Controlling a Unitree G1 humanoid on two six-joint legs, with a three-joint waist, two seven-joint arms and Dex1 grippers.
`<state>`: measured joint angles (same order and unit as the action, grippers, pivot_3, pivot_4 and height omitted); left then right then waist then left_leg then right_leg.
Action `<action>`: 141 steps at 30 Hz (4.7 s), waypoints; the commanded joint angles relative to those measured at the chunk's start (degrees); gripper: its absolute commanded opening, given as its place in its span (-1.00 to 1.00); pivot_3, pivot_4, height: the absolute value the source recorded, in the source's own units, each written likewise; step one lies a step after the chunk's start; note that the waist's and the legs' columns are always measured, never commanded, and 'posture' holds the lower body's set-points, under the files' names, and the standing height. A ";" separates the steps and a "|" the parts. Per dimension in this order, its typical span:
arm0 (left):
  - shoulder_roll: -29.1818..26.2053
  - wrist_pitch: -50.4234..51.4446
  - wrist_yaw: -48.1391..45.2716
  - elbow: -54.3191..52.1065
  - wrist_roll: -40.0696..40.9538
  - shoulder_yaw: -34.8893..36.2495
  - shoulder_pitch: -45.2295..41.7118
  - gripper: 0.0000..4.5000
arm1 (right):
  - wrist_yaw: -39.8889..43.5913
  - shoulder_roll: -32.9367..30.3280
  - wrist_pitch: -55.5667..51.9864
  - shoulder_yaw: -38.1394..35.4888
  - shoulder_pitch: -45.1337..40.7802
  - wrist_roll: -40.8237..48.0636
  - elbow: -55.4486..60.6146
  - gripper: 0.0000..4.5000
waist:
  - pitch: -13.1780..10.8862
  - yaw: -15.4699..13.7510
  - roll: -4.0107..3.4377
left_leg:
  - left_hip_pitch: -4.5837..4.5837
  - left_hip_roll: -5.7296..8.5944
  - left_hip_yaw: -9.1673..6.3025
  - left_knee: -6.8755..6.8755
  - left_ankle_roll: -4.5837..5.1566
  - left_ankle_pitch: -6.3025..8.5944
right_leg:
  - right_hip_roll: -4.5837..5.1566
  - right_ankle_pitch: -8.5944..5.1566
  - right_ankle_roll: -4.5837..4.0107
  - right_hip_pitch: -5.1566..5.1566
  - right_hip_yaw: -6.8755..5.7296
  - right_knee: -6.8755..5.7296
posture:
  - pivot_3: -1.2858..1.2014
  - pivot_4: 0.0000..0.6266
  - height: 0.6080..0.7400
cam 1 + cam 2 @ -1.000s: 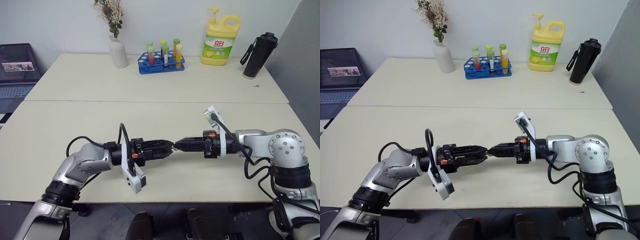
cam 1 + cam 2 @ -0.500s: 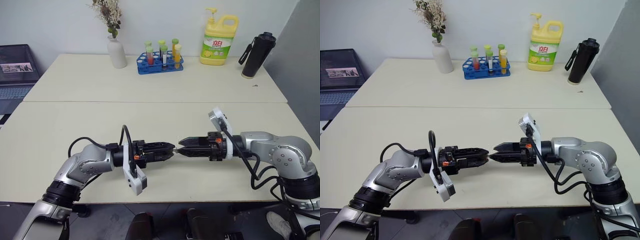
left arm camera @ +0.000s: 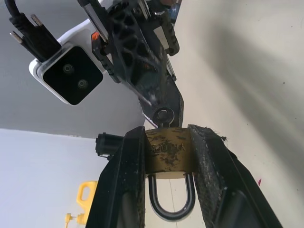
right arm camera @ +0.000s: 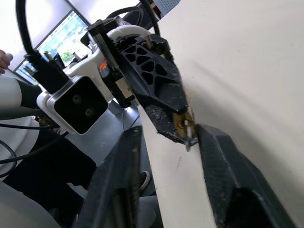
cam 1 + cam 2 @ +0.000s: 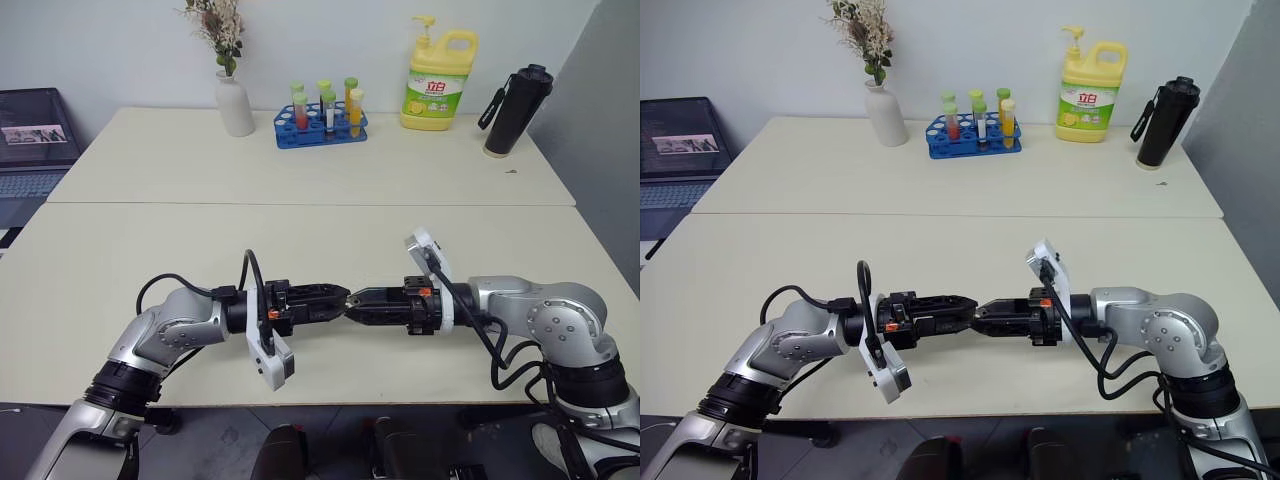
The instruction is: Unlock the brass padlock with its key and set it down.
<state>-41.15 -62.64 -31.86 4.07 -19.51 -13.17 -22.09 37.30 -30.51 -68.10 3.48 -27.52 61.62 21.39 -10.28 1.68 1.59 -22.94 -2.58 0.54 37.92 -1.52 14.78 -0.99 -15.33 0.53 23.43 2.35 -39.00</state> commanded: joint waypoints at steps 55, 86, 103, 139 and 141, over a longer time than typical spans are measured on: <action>-0.07 -0.07 4.88 -1.24 -1.89 -0.78 -2.05 -0.56 | 8.12 -5.14 9.60 2.19 -0.31 -7.81 1.81 1.00 | 0.00 0.05 -0.01 | -0.01 -0.03 0.01 -0.03 0.00 0.00 | -0.01 0.00 0.01 0.04 -0.02 -0.01 | 0.03 -0.52 1.00; 0.74 1.93 4.31 -1.85 0.20 -1.30 -1.73 -0.56 | 3.60 4.43 7.81 1.52 -1.24 -6.28 0.48 -0.91 | 0.00 0.00 -0.01 | 0.00 0.01 0.01 -0.02 0.00 0.00 | 0.02 0.00 0.00 0.02 -0.01 -0.01 | 0.03 -0.52 1.00; -6.95 15.49 -9.72 -11.29 22.39 -5.91 3.09 1.00 | 7.61 1.86 11.61 1.96 -2.63 -12.38 -3.73 -0.91 | -0.01 0.10 -0.01 | 0.00 0.00 0.01 -0.02 0.00 0.00 | 0.01 0.00 0.00 0.02 -0.01 -0.01 | 0.03 -0.52 1.00; 3.60 77.90 -22.21 -17.10 50.01 6.80 -0.21 -1.00 | 14.49 1.65 22.41 0.30 -3.44 -19.17 -3.43 -0.91 | -0.02 0.00 -0.01 | 0.00 -0.01 -0.08 0.02 -0.01 0.00 | -0.36 -0.02 -0.02 0.03 0.02 0.00 | 0.03 -0.52 1.00; 4.09 78.20 -22.29 -17.44 49.77 7.11 -0.26 -1.00 | 14.31 1.63 22.24 0.32 -3.44 -19.01 -3.39 -0.91 | -0.02 0.01 -0.01 | 0.00 0.00 -0.07 0.02 -0.01 0.00 | -0.35 -0.02 -0.02 0.03 0.03 -0.01 | 0.03 -0.52 1.00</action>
<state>-37.41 15.75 -53.90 -12.29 30.33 -7.47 -21.39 51.82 -28.86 -45.90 5.62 -30.45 41.45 15.60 -10.30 1.68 1.58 -22.94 -2.58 0.47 37.94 -1.53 14.78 -1.35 -15.36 0.51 23.46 2.38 -39.00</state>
